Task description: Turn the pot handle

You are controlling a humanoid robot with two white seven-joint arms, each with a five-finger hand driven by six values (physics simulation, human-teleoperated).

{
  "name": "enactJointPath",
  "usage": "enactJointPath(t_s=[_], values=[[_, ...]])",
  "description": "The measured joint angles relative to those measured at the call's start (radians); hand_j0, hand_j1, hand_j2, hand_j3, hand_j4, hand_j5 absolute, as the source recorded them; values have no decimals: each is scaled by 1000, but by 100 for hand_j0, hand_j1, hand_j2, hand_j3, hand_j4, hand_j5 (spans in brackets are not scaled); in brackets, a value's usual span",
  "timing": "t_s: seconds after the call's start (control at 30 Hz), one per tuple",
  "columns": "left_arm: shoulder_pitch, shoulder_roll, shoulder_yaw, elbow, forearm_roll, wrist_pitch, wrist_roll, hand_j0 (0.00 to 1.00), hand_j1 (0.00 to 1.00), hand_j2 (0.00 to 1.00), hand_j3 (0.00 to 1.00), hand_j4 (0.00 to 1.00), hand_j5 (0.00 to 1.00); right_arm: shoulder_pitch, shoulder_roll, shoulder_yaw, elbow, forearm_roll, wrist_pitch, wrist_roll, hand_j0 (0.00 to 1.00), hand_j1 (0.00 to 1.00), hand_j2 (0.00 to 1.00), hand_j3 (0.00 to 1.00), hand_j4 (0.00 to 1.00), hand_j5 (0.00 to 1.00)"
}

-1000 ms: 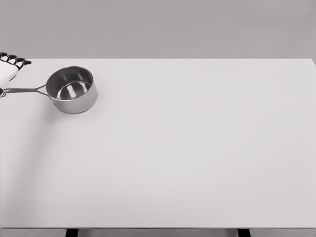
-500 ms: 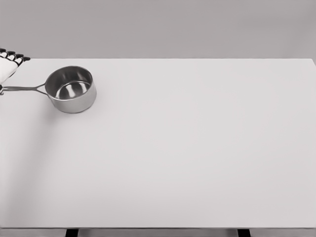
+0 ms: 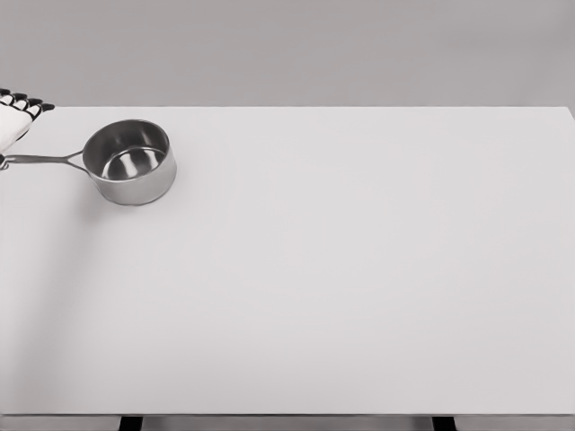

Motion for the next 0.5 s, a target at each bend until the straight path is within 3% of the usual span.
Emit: enactJointPath(t_s=[0.5], values=[[-14, -21, 0, 6, -20, 0, 0, 100, 100, 100, 100, 100, 100, -2, 0, 0, 0, 0, 0, 0, 100, 100, 100, 100, 100, 100]])
